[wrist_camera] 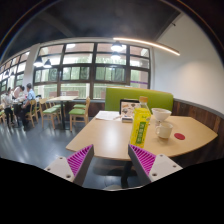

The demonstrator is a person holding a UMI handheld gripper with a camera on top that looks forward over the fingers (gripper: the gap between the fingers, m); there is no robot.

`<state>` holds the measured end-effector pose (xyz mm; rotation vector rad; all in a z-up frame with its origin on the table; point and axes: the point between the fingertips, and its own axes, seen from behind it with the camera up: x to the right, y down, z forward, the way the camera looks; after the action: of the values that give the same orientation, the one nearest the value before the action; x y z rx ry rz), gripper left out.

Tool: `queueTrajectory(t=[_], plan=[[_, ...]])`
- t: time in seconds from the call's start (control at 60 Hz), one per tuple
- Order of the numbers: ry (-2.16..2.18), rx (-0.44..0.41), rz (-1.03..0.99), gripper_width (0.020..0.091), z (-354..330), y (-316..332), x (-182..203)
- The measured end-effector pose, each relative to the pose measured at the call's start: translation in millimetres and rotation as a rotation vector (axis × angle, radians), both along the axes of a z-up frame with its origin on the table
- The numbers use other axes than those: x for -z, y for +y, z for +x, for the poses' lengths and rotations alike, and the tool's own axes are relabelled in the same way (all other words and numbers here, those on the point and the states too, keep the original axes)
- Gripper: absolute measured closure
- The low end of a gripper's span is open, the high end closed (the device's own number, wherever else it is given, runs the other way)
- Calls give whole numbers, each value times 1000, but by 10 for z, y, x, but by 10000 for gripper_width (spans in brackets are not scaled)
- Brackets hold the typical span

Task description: Pour water

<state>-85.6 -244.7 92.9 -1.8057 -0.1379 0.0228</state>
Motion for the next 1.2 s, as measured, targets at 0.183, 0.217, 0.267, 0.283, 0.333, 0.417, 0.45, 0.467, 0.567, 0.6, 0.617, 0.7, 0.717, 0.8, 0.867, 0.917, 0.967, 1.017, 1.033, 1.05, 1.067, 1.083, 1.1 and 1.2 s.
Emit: queueTrajectory(t=[0.183,0.217,0.267,0.283,0.333,0.417,0.45,0.467,0.567,0.6,0.617,0.7,0.717,0.8,0.867,0.917,0.967,1.017,1.033,1.05,1.067,1.083,1.1,1.2], plan=[[-20,-33,6,309,52,25,-49],[-17,-38,4,310,56,15,-48],[-13,-35,1,312,78,5,-37],[-11,-31,1,310,106,8,-44],[-2,-12,8,311,237,35,-63],[-6,43,2,311,541,161,43],[-8,74,-3,310,668,233,86],[-8,83,-2,304,782,254,117],[-12,137,-2,302,1093,530,180],[-8,136,-1,299,1144,642,211],[-6,132,0,292,1156,698,225],[4,96,-12,290,1153,936,285],[6,91,-13,290,1142,984,288],[6,84,4,299,1078,1267,247],[9,77,23,300,1028,1444,181],[17,67,33,303,965,1600,114],[26,69,46,306,932,1765,87],[26,78,41,307,933,1919,116],[26,84,31,439,941,1964,153],[23,94,20,572,970,1987,187],[17,96,0,704,971,2030,260],[32,93,6,703,996,2086,268],[51,100,26,710,997,2112,229],[49,94,19,803,982,2139,231]])
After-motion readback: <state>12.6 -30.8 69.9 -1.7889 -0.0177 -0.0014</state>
